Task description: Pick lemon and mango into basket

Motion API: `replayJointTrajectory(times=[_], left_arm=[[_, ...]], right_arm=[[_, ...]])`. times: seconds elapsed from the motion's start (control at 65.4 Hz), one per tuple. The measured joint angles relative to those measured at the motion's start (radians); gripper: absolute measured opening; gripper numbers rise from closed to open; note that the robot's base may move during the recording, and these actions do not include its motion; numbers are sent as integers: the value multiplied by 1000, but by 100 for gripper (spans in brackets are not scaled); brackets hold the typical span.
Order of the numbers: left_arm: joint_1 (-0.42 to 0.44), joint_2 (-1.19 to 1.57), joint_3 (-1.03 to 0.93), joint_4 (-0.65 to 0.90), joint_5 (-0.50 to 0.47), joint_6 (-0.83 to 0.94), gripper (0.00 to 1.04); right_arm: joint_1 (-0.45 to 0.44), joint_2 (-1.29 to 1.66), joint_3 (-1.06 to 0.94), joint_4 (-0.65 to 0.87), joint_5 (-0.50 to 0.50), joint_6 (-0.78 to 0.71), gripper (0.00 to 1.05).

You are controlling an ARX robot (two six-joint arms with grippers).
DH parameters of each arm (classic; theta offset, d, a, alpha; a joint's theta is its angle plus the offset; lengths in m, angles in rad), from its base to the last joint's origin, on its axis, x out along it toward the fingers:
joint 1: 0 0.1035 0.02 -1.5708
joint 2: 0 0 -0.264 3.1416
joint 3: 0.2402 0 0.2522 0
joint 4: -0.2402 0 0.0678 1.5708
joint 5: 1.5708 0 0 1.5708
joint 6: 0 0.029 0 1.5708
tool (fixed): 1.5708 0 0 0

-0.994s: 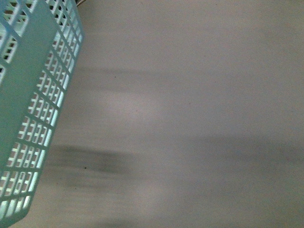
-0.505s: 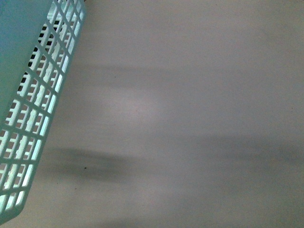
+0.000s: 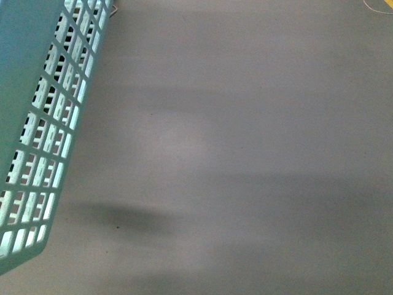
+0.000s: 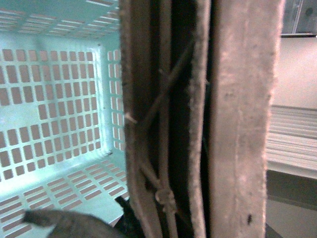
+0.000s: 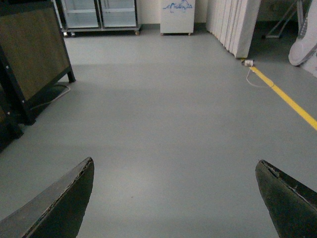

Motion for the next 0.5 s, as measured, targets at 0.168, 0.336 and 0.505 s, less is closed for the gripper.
replayJointTrajectory(times=[0.168,0.336,0.505], left_arm=[[0,0,0,0,-1,0,15],[0,0,0,0,0,-1,15],[0,0,0,0,0,-1,15]], right_arm=[[0,0,0,0,0,1,96],[0,0,0,0,0,0,96],[0,0,0,0,0,0,96]])
